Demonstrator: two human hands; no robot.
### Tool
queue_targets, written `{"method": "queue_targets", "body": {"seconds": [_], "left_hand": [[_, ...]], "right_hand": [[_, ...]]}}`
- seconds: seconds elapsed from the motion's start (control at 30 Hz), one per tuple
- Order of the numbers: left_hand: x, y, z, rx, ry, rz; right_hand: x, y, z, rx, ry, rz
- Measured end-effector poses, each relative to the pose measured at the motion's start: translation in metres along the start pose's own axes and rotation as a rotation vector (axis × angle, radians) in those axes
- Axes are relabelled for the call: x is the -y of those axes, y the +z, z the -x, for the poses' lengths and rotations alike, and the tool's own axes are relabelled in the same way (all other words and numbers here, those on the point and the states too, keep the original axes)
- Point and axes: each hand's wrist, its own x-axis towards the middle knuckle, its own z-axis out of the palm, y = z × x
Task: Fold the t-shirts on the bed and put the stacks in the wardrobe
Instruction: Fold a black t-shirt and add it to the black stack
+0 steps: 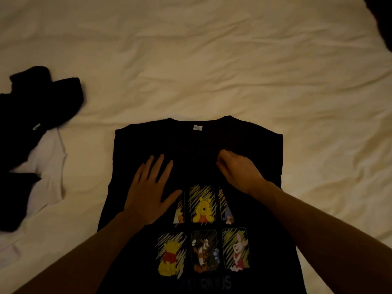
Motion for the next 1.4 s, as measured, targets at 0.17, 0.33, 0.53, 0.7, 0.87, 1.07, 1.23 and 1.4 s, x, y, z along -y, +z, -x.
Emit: {"method": "queue_targets", "body": {"seconds": [0.17,0.33,0.53,0.7,0.87,1.07,1.23,1.4], "left_hand": [[0.015,-0.034,-0.05,-0.276,-0.108,0.099],[0.066,-0.071,-0.106,0.003,-0.334,-0.044],[0.075,-0.098,-0.112,-0.009,-0.325,0.29],[0.071,-0.106,-0.09,-0.155,-0.25,0.349],[0.065,-0.113,-0.038,-0.313,-0.11,0.364],[0.039,-0.094,0.068,-0.32,-0.01,0.268],[0.034,-0.031,0.141,-0.105,0.121,0.197],[0.021,-0.008,0.159,-0.033,0.038,0.168]], "right_hand": [[-0.033,-0.032,-0.027,-0.362,0.249,0.12],[-0.069,-0.055,-0.052,-0.011,0.487,0.236],[-0.073,-0.064,-0.04,-0.134,0.296,0.118],[-0.07,-0.082,-0.014,-0.225,0.18,0.108],[-0.06,-0.089,0.028,-0.394,0.059,0.081],[-0.041,-0.033,0.127,-0.453,-0.033,0.132],[-0.049,0.033,0.198,-0.271,-0.063,0.267],[-0.038,0.056,0.208,-0.113,0.041,0.415]]}}
